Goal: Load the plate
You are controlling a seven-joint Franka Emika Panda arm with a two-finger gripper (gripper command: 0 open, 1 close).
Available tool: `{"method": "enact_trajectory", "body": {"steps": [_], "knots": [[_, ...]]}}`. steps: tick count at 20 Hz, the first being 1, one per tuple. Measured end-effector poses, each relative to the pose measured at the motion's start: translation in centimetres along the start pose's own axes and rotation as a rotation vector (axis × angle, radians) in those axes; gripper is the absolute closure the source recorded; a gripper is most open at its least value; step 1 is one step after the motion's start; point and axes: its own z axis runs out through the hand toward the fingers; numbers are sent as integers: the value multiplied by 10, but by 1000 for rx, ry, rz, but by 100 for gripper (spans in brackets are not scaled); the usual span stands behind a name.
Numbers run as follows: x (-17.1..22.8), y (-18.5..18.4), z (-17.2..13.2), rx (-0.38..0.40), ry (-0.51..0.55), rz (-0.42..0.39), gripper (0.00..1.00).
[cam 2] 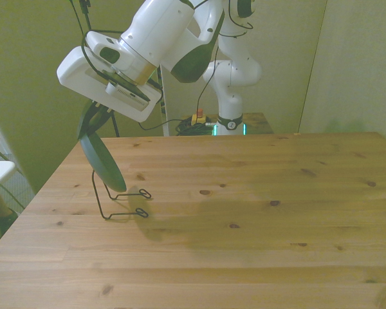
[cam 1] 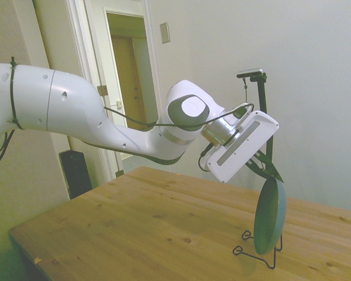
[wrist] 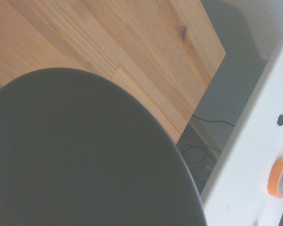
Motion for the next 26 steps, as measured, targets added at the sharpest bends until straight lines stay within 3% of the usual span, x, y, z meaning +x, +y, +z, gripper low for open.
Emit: {"method": "enact_trajectory", "body": {"steps": [15, 16, 26], "knots": [[12, -35, 7, -42, 18, 18, 100], [13, -37, 6, -42, 15, 16, 0], [10, -34, 7, -55, -18, 30, 0]]}}
